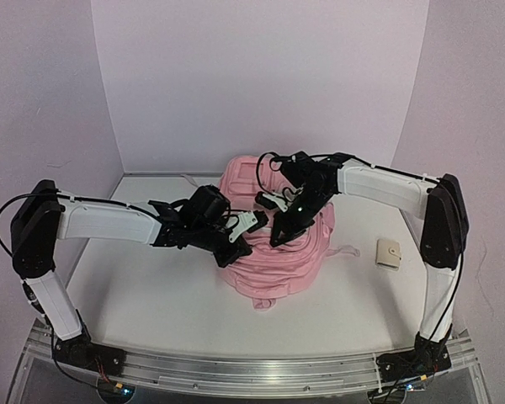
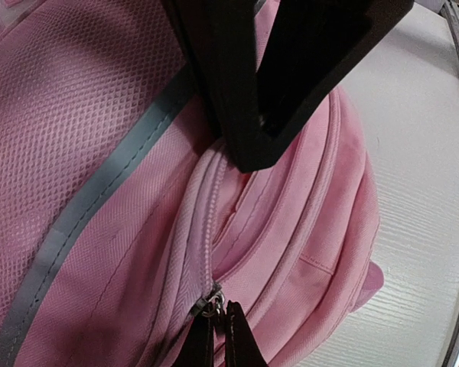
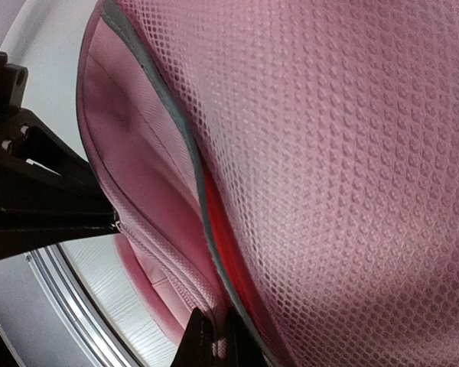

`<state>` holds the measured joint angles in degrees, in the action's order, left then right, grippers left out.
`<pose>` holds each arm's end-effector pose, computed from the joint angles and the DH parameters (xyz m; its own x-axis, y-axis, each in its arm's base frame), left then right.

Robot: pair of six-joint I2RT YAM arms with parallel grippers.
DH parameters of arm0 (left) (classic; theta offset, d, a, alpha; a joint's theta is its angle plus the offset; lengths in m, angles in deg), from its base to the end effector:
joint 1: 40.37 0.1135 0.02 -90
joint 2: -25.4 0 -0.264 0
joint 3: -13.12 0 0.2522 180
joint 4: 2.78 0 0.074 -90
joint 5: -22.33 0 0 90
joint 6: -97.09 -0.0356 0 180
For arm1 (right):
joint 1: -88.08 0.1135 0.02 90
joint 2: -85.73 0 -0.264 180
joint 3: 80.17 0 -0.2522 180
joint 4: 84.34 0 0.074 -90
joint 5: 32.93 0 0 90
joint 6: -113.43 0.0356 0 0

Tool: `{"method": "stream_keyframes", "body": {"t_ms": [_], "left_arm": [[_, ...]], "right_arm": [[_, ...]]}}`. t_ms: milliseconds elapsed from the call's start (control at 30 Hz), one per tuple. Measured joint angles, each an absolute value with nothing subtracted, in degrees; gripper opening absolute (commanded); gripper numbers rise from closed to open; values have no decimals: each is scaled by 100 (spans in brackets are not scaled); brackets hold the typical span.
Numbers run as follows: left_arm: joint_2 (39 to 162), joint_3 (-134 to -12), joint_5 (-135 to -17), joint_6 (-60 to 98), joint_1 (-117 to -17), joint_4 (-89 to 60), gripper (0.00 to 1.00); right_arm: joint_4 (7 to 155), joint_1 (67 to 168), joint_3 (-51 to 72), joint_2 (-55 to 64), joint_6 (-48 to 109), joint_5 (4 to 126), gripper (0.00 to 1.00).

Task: Pack the student bag
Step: Zip the student bag at the center of the board.

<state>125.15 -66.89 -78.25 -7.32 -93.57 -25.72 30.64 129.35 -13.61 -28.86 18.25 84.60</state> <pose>0.2237 -0.3100 0.2146 -0.1773 0.6454 -0.7430 0.9417 0.3305 0.0624 0.3083 0.2925 0.2519 -0.6192 -0.6500 -0.4405 -0.7844 0.4866 0.3846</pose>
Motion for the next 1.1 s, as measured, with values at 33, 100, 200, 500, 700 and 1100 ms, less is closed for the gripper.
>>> {"method": "stream_keyframes", "body": {"t_ms": [33,100,200,500,700,1100], "left_arm": [[12524,-6683,-7789,-678,-9395,-2522,0],[12533,-6653,-7713,-584,-9454,-2417,0],[12551,-6585,-7625,-452,-9516,-2263,0],[12441,-6001,-7401,-143,-9620,-1318,0],[12210,-5860,-7260,270,-9627,-1112,0],[12200,-5877,-7525,1481,-9881,-607,0]], "right_arm": [[3042,12945,-1381,-2907,1847,8467,0],[2977,12961,-1448,-2958,1890,8474,0],[2835,12979,-1605,-3059,1953,8482,0],[2442,13008,-2050,-3296,2156,8503,0],[2358,12985,-2256,-3314,2232,8528,18],[3399,12733,-1609,-2610,2452,9389,61]]}}
